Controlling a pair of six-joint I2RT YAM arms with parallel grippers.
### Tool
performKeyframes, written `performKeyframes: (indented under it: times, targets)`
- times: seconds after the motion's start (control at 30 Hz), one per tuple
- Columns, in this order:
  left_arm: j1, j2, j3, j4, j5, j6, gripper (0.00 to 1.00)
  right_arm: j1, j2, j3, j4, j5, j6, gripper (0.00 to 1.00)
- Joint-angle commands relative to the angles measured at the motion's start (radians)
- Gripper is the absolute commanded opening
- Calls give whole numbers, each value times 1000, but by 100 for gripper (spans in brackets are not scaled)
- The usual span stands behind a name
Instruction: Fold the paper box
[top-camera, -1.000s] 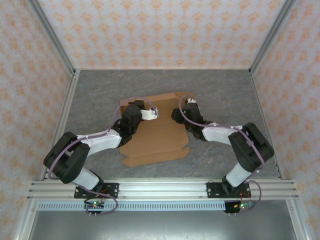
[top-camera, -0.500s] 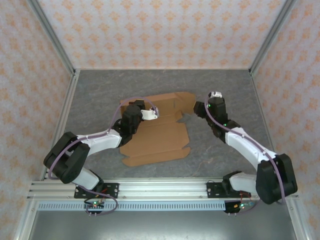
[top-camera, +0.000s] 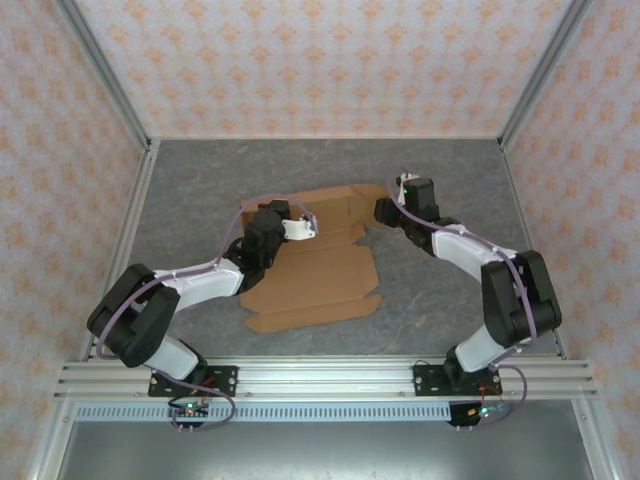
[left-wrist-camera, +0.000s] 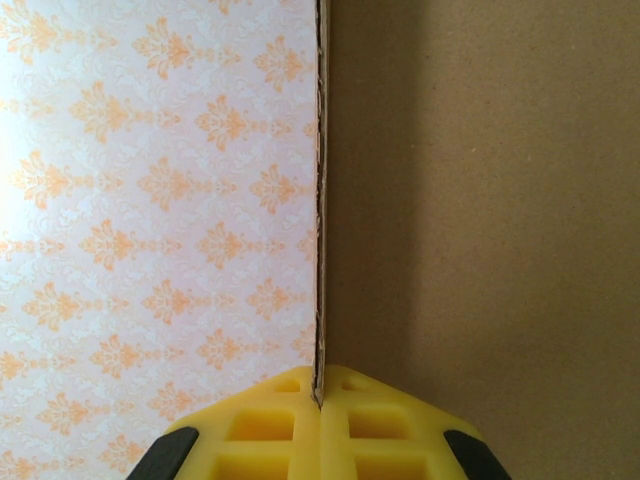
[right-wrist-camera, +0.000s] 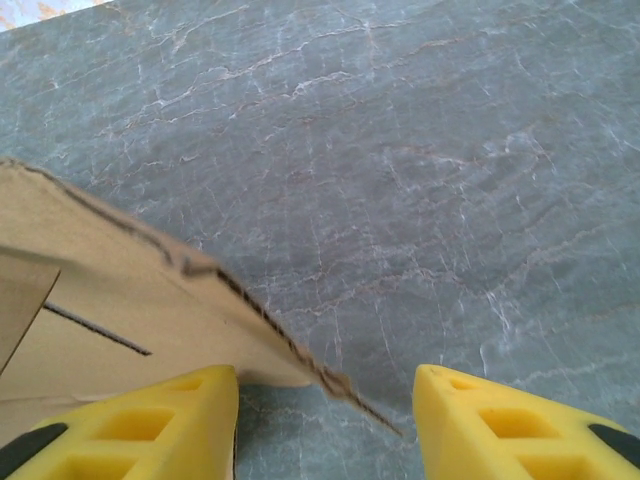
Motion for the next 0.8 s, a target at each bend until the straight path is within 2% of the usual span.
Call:
performKeyframes:
  times: [0.0,0.4,0.77]
  targets:
    - [-8,-17,25,-22,-17,-17,0,-8,24,24,51,-32,-46,45]
    - [-8,-19,27,-29,-19,-19,0,-9,7,-8,67,-42,-97,12]
    - [-22,7,23,8,-55,6,0,-1,-97,-79,67,-81,-32,5]
